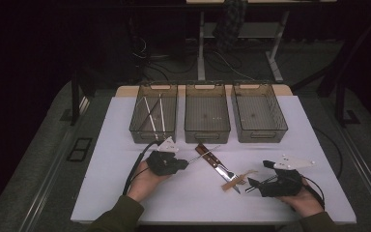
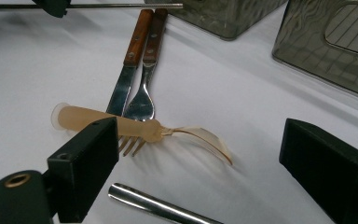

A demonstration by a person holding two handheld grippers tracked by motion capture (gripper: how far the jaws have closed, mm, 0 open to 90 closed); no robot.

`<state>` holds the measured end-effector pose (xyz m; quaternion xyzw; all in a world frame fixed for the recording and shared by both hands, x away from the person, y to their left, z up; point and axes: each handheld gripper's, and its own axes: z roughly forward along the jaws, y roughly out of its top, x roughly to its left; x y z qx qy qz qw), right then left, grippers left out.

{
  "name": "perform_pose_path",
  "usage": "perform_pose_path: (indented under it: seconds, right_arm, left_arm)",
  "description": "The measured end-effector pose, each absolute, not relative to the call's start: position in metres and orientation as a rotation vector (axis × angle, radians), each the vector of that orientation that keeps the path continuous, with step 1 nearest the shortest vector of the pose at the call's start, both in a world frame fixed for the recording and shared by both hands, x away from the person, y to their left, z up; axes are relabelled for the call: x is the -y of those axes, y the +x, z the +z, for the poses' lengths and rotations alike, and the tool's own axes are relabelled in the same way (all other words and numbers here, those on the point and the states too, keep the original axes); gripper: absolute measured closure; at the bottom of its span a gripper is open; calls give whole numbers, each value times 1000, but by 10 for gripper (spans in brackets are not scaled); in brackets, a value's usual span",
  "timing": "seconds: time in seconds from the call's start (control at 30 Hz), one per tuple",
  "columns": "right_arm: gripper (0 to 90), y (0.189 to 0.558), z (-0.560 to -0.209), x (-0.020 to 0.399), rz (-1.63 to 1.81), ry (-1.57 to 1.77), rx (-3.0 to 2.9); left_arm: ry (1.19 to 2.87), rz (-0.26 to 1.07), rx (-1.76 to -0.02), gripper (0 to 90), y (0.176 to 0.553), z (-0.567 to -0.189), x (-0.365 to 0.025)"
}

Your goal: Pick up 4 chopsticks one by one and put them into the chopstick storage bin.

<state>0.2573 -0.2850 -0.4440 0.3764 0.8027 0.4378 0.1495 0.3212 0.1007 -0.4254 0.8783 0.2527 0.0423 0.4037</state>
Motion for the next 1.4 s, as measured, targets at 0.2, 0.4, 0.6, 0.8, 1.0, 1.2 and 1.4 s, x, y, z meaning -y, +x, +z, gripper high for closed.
perform_pose_path:
  seconds: [0.2,0.4,0.6,0.8,1.0,1.2,1.4]
  right_arm:
    - [113,257,-444,286,1260,1081,-2304]
    - [112,257,-443,286,1260,1085,-2302]
    - [113,257,-443,286,1261,1081,-2303]
    - [113,257,-443,286,1262,1081,-2302]
    - [113,257,-443,287,1263,1080,-2300]
    - [113,257,-443,287,1262,1079,-2301]
    - [112,257,-443,287,1263,1080,-2301]
  left_arm:
    - [2178,96,-622,846,319,-414,-107]
    - [2152,106,-622,846,318,-404,-116]
    - [2119,129,-655,846,320,-398,-130]
    - [2087,158,-696,845,324,-394,-146]
    - [2070,183,-737,846,328,-393,-159]
    - [2049,194,-772,845,332,-392,-169]
    - [2030,215,-803,845,337,-391,-179]
